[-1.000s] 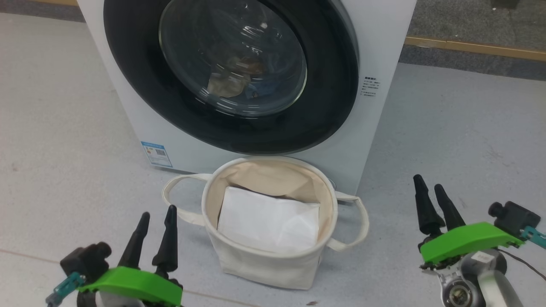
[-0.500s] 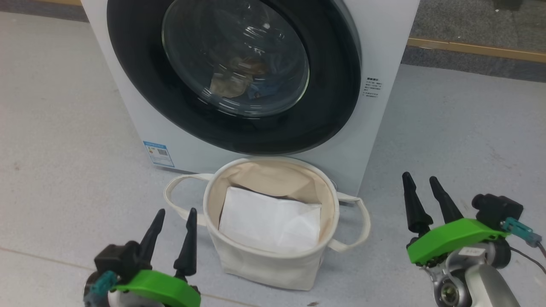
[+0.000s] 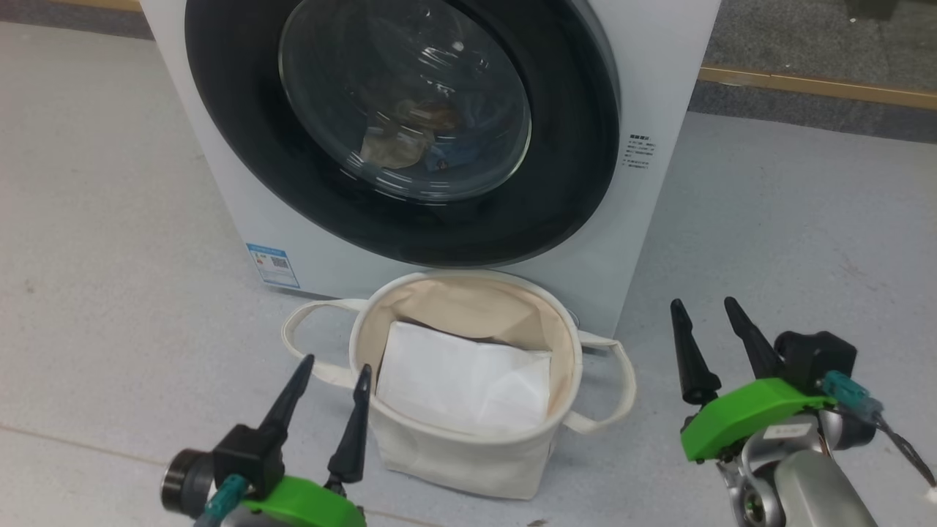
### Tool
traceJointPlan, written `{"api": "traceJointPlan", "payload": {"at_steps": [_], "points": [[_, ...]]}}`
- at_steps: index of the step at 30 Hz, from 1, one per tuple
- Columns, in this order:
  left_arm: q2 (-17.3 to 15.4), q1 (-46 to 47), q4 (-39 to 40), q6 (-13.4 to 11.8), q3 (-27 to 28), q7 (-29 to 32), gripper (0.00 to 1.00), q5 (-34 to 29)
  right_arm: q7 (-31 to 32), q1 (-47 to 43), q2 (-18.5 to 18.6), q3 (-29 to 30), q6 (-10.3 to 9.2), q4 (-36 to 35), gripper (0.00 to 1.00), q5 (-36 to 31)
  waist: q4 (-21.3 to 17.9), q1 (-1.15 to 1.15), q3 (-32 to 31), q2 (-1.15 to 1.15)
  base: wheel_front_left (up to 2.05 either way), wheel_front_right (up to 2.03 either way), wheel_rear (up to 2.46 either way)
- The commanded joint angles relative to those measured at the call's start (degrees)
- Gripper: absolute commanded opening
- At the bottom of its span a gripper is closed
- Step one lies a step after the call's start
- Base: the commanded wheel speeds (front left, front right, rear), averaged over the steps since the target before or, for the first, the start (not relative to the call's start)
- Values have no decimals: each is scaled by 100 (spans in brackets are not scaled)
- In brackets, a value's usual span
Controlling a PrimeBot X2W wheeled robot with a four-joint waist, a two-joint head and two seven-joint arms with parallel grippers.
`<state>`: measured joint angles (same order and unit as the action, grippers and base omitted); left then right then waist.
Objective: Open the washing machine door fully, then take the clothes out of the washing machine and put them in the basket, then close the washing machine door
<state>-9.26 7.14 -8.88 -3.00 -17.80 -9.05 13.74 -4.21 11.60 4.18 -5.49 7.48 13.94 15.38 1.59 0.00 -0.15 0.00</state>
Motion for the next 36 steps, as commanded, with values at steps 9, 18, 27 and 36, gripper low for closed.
{"api": "traceJointPlan", "payload": {"at_steps": [9,18,27,36], "points": [[25,289,79,-109,59,-186,100,-390,-225,391,-60,-272,1,-19,100,-609,19,0,-24,0,0,0,0],[259,220,130,-275,291,-115,100,-309,-203,409,-124,6,1,49,100,-9,57,0,-12,0,0,0,0],[318,188,286,-448,399,-173,100,-469,-259,505,-130,48,1,130,100,-113,24,0,83,0,0,0,0],[285,230,340,-528,253,-282,100,-787,-672,618,-129,-154,1,200,0,-1040,25,0,206,0,0,0,0]]}}
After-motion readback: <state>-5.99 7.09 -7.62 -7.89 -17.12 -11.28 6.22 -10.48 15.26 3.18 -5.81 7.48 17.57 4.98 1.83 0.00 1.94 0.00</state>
